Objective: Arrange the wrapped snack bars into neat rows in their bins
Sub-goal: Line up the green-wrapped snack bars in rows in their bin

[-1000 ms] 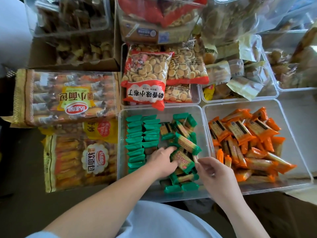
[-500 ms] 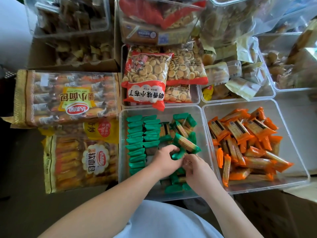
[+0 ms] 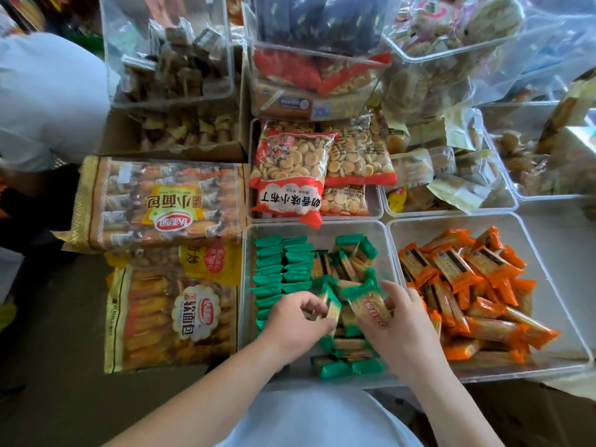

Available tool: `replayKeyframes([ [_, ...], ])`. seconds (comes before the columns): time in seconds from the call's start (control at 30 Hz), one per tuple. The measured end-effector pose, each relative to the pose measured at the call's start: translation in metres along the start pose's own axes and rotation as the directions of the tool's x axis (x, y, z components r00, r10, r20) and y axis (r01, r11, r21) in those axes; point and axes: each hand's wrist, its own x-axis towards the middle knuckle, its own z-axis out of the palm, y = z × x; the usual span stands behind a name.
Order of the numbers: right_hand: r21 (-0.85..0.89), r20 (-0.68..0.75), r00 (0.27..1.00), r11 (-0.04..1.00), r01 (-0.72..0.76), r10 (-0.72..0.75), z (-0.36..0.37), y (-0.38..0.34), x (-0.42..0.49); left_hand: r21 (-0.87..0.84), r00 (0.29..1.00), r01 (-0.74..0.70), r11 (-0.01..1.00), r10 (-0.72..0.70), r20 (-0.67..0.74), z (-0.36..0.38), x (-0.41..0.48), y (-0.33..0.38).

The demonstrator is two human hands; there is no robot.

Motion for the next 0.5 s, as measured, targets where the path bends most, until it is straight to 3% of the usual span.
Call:
replayKeyframes([
  [0.23, 0.257, 0.053, 0.999, 0.966, -0.024, 0.011, -0.004, -0.033, 0.020, -0.211, 0.997, -0.015, 0.977, -0.003, -0.083, -0.032, -0.022, 0.006],
  [0.5, 0.513, 0.173, 0.982, 0.858, -0.024, -0.075, 0.014, -0.060, 0.013, -0.214, 0.985, -0.052, 0.976, 0.015, -0.172, -0.044, -0.039, 0.012],
])
